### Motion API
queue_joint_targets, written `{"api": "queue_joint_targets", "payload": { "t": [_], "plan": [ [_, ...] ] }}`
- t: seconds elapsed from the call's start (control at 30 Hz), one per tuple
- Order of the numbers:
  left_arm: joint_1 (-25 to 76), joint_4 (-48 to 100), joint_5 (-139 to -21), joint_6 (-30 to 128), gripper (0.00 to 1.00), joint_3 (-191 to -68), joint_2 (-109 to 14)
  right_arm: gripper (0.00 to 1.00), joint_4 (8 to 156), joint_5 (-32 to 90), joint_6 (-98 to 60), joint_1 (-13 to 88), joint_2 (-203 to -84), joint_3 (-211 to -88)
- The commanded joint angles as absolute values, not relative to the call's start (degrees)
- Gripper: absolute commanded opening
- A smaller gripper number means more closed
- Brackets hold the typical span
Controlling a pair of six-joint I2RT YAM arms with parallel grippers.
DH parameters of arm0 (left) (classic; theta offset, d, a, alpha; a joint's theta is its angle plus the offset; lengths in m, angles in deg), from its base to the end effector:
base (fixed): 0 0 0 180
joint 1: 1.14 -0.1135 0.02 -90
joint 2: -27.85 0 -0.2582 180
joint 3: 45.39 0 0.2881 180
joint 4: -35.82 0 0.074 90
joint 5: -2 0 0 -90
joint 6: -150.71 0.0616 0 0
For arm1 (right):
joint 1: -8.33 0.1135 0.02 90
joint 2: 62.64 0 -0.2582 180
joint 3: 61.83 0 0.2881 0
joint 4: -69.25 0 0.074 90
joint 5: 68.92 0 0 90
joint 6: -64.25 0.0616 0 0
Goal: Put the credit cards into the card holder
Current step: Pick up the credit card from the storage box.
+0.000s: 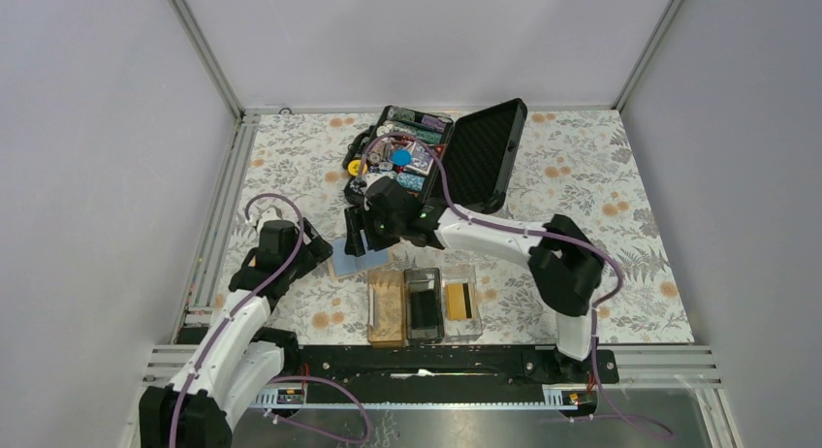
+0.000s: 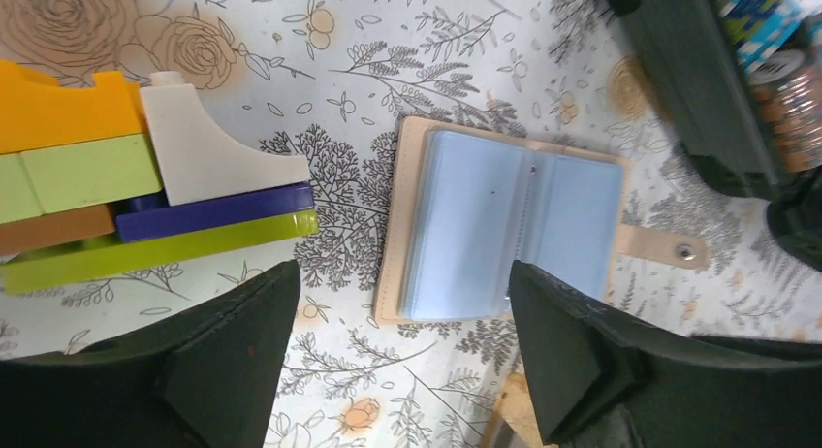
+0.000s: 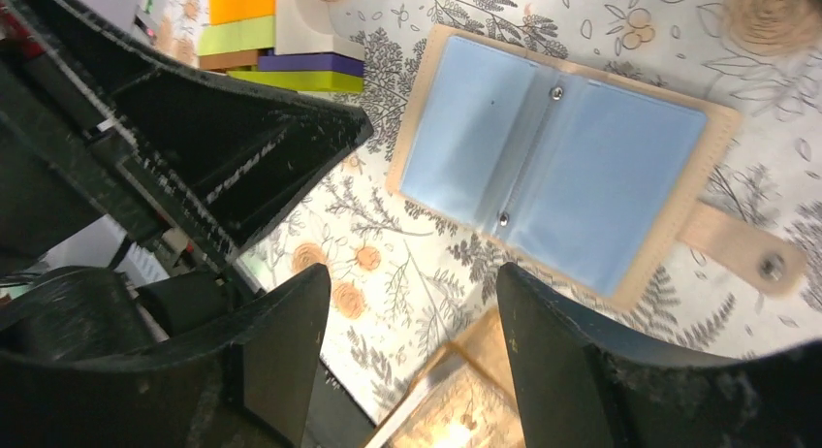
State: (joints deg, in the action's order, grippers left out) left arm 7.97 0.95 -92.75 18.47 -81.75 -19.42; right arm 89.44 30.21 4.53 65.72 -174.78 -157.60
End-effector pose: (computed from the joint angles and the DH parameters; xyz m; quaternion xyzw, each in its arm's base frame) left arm 0.2201 -0.0301 0.1516 -0.2789 0.8828 -0.1283 0.3556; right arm 0.2623 0.4281 0.1912 -0.2435 0.8572 0.3617 0.2741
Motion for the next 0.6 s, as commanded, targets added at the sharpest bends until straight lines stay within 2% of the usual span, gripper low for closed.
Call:
{"api": "queue_joint_targets", "payload": {
  "t": [0.0, 0.27, 0.57],
  "plan": [
    [7.7, -3.5, -95.4, 19.1, 0.87, -86.7, -14.8, 0.72, 93.9, 25.2, 6.2, 66.5, -166.0, -154.1],
    [7.6, -5.5, -80.1, 19.1, 0.92, -91.3, -16.1, 0.71, 94.9, 22.4, 17.0, 71.5, -156.8, -143.1],
    [7.7, -11.2, -75.2, 27.6, 0.96, -97.5, -19.4, 0.71, 88.2, 18.7, 27.2, 78.6, -157.5, -136.2]
  ]
}}
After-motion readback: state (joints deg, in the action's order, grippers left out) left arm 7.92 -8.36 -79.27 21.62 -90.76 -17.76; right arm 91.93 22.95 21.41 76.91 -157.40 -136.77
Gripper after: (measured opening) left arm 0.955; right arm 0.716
